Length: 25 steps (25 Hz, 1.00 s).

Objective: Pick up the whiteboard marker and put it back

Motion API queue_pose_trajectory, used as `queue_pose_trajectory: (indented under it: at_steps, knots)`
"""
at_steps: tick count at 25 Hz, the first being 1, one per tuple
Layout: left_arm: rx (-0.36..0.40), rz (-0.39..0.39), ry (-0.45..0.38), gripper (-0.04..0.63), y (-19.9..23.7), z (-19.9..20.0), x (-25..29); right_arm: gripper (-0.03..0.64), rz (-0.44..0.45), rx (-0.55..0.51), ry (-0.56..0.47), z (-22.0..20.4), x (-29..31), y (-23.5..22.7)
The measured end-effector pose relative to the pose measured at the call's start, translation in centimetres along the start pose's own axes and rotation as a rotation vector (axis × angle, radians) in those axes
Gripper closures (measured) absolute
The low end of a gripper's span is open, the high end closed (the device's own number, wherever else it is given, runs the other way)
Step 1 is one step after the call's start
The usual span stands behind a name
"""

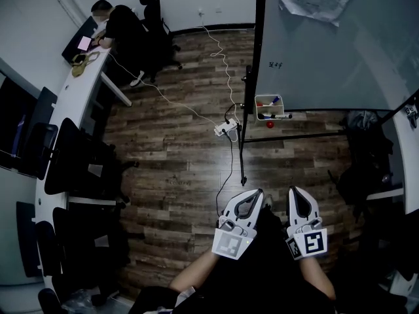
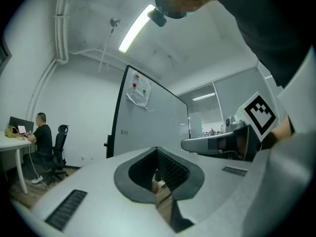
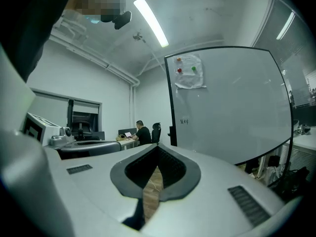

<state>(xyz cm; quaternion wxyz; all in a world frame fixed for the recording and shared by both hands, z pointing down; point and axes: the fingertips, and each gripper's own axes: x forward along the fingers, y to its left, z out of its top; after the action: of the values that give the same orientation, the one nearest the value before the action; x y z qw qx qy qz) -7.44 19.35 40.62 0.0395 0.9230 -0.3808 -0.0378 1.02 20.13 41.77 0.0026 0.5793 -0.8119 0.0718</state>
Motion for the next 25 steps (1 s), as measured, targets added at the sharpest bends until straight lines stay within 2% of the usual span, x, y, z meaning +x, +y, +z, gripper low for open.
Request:
queue_pose_trajectory:
  at_steps: [6,10,18,25]
  knots:
    - [0.058,-0.013,0.041,0.588,0.5,-0.8,2.7,0.603,0.023,-0.004,-0.026,0.6,2.4,-1.8]
    - [0.032,0.016,0.048,0.588,1.5,-1.0,4.7,0.603,0.026,-0.016,-0.042,1.2,3.8,-3.2]
    - [0.096,0.015,0.057,0.588,2.7,-1.1,8.4,0.603,0.033,-0.002,-0.049,1.4,5.8,-5.7]
    - [0.091,0.04,0.058,0.588,3.0,-0.8,11.3,0.603,0.028,0.023,-0.071,2.1,7.4,-8.0]
